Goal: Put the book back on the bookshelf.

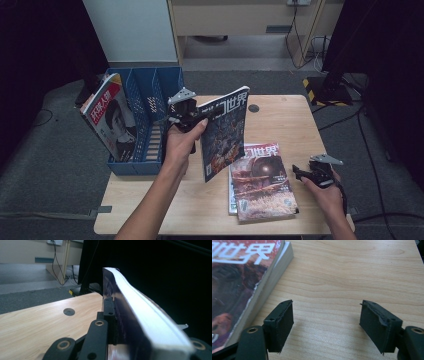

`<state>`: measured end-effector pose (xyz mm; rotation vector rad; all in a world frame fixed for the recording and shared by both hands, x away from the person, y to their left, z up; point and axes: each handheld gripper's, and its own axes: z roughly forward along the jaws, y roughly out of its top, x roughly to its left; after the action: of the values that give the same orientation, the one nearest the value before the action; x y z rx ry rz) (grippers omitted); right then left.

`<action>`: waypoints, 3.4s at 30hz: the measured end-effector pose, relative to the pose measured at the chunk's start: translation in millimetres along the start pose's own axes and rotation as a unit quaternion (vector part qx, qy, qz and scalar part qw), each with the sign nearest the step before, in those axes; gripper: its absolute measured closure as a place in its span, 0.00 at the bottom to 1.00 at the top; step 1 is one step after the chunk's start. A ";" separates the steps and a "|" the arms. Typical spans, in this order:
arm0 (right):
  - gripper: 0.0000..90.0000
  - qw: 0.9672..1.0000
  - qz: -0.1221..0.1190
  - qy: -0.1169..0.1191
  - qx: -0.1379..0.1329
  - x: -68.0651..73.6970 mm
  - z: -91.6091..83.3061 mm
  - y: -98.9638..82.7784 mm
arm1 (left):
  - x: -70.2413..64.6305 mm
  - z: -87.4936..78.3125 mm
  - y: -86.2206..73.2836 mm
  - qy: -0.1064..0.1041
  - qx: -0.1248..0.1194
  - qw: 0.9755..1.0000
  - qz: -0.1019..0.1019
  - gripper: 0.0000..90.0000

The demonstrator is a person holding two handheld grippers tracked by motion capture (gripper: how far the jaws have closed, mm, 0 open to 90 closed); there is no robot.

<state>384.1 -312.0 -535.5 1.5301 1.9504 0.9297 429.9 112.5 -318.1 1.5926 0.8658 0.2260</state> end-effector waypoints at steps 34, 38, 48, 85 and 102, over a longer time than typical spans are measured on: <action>0.26 1.000 -0.016 -0.006 0.016 3.2 2.3 -0.9 | 18.4 -53.0 22.0 0.060 -0.047 0.997 0.002 0.91; 0.26 1.000 -0.016 -0.006 0.016 3.2 2.3 -0.9 | 18.5 -59.6 24.5 0.069 -0.054 0.996 0.000 0.91; 0.26 1.000 -0.016 -0.005 0.016 3.6 2.1 -1.0 | 20.1 -85.1 29.4 0.084 -0.075 0.994 -0.005 0.91; 0.26 1.000 -0.019 -0.001 0.016 4.6 1.4 -1.5 | 48.1 -183.1 33.8 0.150 -0.106 0.983 -0.010 0.91; 0.26 1.000 -0.021 0.002 0.017 5.0 1.2 -1.6 | 67.8 -218.0 25.2 0.185 -0.111 0.976 -0.020 0.91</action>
<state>382.7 -307.1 -537.3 1.5003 2.0040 0.8863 357.9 324.3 -265.9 1.3409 1.1163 0.5850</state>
